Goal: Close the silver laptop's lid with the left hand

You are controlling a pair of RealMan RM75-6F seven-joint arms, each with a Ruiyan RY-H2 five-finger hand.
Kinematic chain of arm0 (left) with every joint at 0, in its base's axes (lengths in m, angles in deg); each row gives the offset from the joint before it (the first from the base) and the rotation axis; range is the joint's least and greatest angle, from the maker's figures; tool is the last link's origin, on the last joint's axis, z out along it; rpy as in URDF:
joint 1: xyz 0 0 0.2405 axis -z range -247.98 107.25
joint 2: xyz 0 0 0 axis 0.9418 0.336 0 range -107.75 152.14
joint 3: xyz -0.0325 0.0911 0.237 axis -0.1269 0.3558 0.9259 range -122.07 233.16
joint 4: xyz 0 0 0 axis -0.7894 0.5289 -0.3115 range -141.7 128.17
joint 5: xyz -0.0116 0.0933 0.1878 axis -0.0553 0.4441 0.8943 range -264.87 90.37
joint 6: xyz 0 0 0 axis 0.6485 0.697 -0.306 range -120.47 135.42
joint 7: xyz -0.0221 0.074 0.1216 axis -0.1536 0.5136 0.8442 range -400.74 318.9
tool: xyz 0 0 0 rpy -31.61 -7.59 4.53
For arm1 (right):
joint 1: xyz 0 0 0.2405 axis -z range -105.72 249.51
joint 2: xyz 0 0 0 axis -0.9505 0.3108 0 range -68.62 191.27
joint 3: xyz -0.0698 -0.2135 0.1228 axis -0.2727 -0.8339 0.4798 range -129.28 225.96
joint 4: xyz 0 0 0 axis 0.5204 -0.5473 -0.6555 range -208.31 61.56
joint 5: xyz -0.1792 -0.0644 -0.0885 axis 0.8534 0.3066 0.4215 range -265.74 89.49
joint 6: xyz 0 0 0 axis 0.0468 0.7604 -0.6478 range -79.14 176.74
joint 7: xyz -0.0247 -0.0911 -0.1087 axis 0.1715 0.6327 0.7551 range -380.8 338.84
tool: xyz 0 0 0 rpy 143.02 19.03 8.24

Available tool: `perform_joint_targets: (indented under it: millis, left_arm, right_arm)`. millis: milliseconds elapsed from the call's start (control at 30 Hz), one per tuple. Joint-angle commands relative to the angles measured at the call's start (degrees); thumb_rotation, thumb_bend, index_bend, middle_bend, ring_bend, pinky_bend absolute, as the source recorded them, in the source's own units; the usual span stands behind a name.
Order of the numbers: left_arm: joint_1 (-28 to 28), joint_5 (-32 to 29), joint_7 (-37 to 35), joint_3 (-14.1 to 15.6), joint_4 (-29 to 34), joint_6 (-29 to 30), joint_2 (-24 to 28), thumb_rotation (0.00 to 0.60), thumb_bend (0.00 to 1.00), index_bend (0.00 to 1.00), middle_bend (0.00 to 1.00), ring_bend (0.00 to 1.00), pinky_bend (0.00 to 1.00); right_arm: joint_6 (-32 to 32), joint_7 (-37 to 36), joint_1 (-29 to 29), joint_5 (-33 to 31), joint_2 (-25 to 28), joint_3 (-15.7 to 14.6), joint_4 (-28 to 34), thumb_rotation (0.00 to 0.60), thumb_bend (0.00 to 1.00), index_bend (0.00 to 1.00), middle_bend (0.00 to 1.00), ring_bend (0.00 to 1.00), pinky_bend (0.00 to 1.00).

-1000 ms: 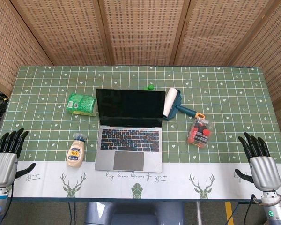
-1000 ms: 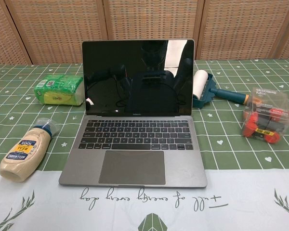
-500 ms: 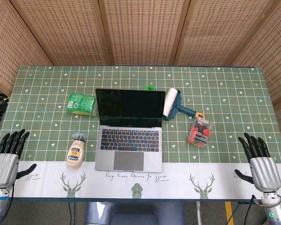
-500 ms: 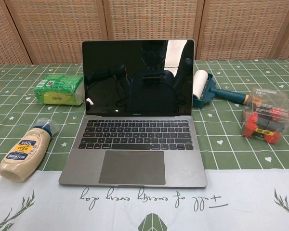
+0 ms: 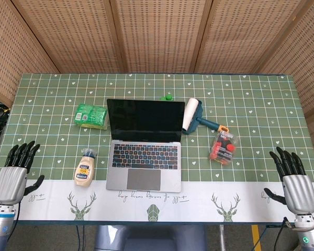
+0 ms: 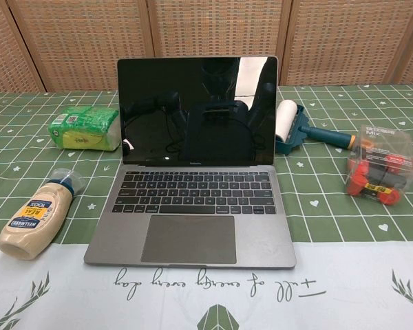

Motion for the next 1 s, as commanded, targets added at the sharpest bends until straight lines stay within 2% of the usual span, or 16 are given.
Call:
perform_joint_targets:
  millis: [33,133,333,467,600,800,1000]
  left_arm:
    - [4.4,-1.6,2.5,-3.2,4.0,-4.8,1.9,0.600,0.66,0.00,0.00,0.00,0.00]
    - [8.5,-3.8,4.3,-6.0,7.0,-9.8,3.5,0.600,0.75,0.00,0.00,0.00,0.00]
    - [17.4,-10.5,9.2,-11.6,10.7,-20.4,5.2,0.600,0.85,0.00,0.00,0.00,0.00]
    - [25.2,-19.3,11.2,-15.6,9.7,-30.4,4.8,0.600,0.92,0.00,0.00,0.00,0.01]
    - [32.4,-26.1,15.3,-18.0,7.0,-37.0,3.9,0.600,0.97,0.00,0.00,0.00,0.02]
    - [43.3,-35.6,18.2,-19.9,1.6,-45.9,1.5,0.600,1.00,0.00,0.00,0.00,0.02]
    - [51.2,-41.8,18.8,-19.7,-4.6,-52.7,-0.3,0.600,1.00,0.00,0.00,0.00,0.02]
  right_arm:
    - [0.2,-0.6,0.0,-0.5,0.2,0.2,-0.1,0.600,0.04,0.00,0.00,0.00,0.00]
    - [0.8,-1.1,-0.1,-1.6,0.5,0.6,-0.2,0.600,0.04,0.00,0.00,0.00,0.00]
    - [1.3,-2.1,-0.2,-2.8,1.0,1.2,-0.2,0.600,0.04,0.00,0.00,0.00,0.00]
    - [2.0,-3.4,-0.4,-3.9,1.2,1.7,-0.7,0.600,0.04,0.00,0.00,0.00,0.00]
    - [2.5,-4.8,-0.6,-4.5,1.4,2.0,-1.4,0.600,0.04,0.00,0.00,0.00,0.00]
    - [3.5,-6.7,-0.9,-5.8,1.6,2.6,-2.6,0.600,0.04,0.00,0.00,0.00,0.00]
    - [4.3,-7.5,-1.1,-6.9,1.6,3.0,-3.3,0.600,0.04,0.00,0.00,0.00,0.00]
